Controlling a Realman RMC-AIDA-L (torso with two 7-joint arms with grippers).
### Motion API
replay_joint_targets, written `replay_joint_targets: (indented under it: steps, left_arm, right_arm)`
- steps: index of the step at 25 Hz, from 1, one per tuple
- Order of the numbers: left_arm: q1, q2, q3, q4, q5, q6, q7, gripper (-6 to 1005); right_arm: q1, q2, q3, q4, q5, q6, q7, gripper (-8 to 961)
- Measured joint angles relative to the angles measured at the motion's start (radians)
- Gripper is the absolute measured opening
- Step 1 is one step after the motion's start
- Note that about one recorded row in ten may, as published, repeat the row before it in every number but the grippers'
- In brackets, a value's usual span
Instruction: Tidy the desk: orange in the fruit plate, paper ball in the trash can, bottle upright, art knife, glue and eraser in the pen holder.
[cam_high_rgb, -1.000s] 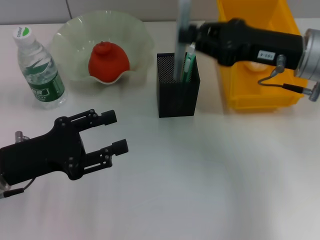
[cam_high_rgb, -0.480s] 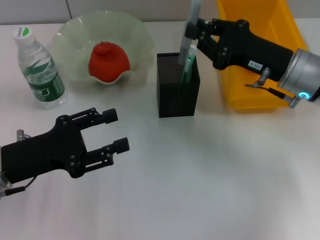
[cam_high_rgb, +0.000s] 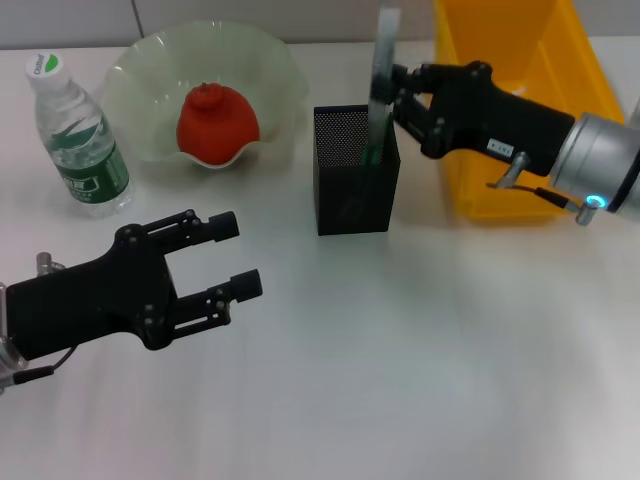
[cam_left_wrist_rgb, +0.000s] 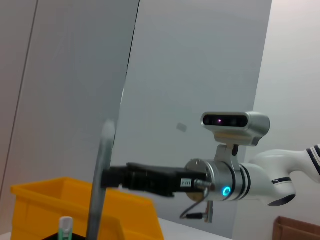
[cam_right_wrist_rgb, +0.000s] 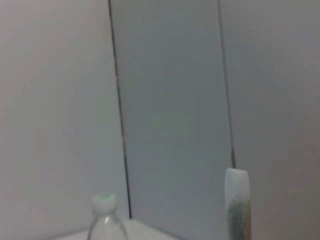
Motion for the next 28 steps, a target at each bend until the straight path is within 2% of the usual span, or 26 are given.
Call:
replay_joint_targets:
  steps: [6, 17, 22, 25, 28]
  left_arm:
    - [-0.002, -0.001, 0.0, 0.0, 0.0, 0.0, 0.0, 700]
    - [-0.009, -0.003, 0.0, 0.0, 0.0, 0.003, 0.0, 701]
    - [-0.008, -0.003, -0.002, 0.0, 0.0, 0.006, 0.0, 701]
    - [-0.008, -0.003, -0.002, 0.001, 0.0, 0.008, 0.0, 701]
    - [-0.008, -0.003, -0.002, 0.003, 0.0, 0.01, 0.0, 701]
  right_arm:
    - [-0.001, 0.003, -0.001, 0.013, -0.032, 0.006, 0.001, 168]
    - [-0.003, 0.003, 0.004, 0.012, -0.028, 0.004, 0.004, 432]
    - [-0.014, 0.0, 0.01, 0.007, -0.027, -0.08, 0.01, 593]
    - [-0.035, -0.002, 0.009, -0.007, -0.031, -0.136, 0.041, 676]
    - [-0.086, -0.004, 0.003, -0.062, -0.041, -0.168, 0.058, 731]
